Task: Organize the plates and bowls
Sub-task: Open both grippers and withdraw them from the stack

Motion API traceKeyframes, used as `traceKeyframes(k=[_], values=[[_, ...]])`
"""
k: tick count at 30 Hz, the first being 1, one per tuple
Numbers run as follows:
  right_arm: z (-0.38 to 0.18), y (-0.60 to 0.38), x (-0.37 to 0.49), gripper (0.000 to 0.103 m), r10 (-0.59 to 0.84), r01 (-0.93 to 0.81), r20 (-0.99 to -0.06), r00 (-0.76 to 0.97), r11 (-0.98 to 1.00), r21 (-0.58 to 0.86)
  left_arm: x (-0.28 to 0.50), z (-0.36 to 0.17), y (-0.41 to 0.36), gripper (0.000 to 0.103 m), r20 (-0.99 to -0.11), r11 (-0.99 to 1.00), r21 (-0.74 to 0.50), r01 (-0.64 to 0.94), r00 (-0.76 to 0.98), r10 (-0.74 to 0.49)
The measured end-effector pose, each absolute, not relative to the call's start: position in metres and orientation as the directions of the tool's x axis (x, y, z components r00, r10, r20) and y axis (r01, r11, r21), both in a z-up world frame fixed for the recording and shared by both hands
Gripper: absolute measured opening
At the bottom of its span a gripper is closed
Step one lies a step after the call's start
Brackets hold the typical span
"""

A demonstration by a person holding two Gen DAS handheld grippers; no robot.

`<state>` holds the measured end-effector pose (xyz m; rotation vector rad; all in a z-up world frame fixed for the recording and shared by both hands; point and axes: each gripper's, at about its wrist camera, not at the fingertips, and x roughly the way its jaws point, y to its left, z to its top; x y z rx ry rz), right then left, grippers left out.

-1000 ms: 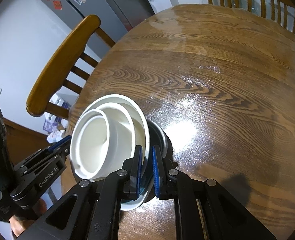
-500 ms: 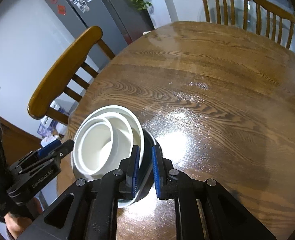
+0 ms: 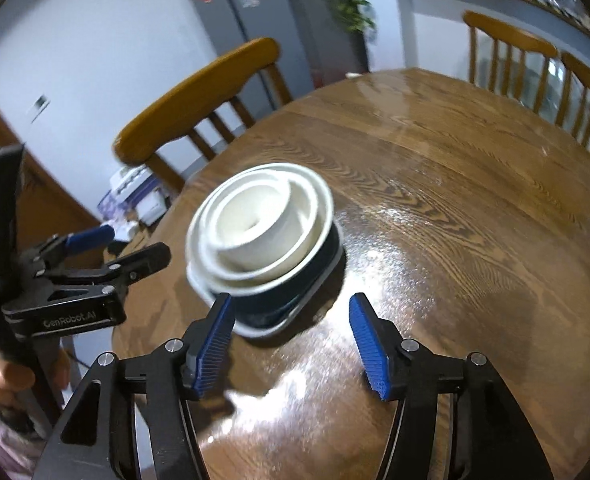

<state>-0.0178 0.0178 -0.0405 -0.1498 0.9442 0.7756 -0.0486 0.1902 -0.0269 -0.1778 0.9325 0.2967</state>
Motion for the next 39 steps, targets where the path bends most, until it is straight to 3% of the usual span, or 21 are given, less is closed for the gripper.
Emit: traceKeyframes(k=[7, 39], values=[[-0.036, 0.022, -0.050, 0.060, 0.538, -0.745, -0.762, 0.360, 0.658, 0.113, -0.068, -0.017, 0.175, 0.102, -0.795, 0.943, -0.010, -0.333, 0.575, 0.194], [-0.034, 0.029, -0.070, 0.061, 0.577, -0.789, -0.739, 0.346, 0.606, 0.104, -0.094, -0.019, 0.160, 0.102, -0.784, 0.929, 0.073, -0.364, 0.554, 0.279]])
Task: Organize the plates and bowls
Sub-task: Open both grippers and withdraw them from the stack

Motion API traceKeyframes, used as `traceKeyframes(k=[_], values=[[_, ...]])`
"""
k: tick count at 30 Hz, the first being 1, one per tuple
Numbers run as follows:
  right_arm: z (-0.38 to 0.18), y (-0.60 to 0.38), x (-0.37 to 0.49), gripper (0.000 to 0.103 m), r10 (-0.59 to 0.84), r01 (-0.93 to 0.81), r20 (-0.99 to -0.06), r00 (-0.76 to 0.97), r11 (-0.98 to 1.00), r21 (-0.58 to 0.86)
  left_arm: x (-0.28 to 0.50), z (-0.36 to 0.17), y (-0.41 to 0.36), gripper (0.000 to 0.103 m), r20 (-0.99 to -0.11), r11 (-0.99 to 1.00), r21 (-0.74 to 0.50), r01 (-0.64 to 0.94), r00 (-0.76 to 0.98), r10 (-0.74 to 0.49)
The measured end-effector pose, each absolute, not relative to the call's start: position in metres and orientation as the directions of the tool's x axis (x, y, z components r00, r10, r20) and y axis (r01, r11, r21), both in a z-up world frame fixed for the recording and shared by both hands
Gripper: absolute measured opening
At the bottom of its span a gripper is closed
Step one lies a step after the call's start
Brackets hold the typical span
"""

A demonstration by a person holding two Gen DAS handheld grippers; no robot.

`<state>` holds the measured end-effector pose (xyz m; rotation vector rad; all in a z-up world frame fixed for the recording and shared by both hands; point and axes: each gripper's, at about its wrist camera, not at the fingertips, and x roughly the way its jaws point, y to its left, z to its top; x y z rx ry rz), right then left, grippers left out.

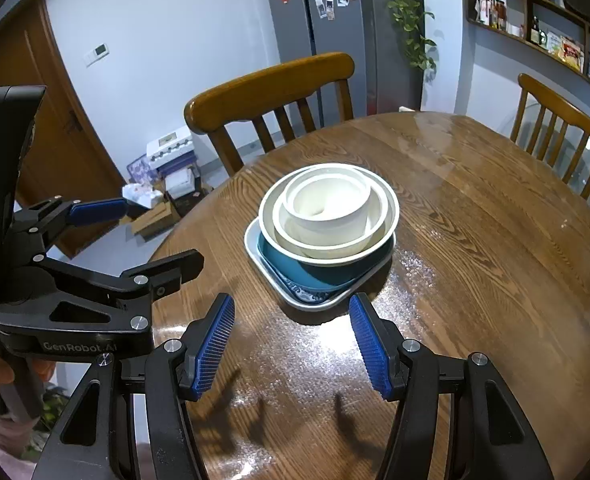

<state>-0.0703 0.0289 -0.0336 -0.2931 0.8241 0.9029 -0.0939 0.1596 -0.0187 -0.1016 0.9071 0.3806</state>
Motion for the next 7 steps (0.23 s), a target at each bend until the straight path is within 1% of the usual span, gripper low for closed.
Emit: traceKeyframes(k=[7], values=[[-0.0337, 0.0281, -0.0679, 0.061, 0.575, -0.784, -0.741, 0.347, 0.612, 0.107, -0.0906, -0.0207, 0.1634, 0.102, -0.786, 0.925, 0.084, -0.371, 0.546, 0.290]])
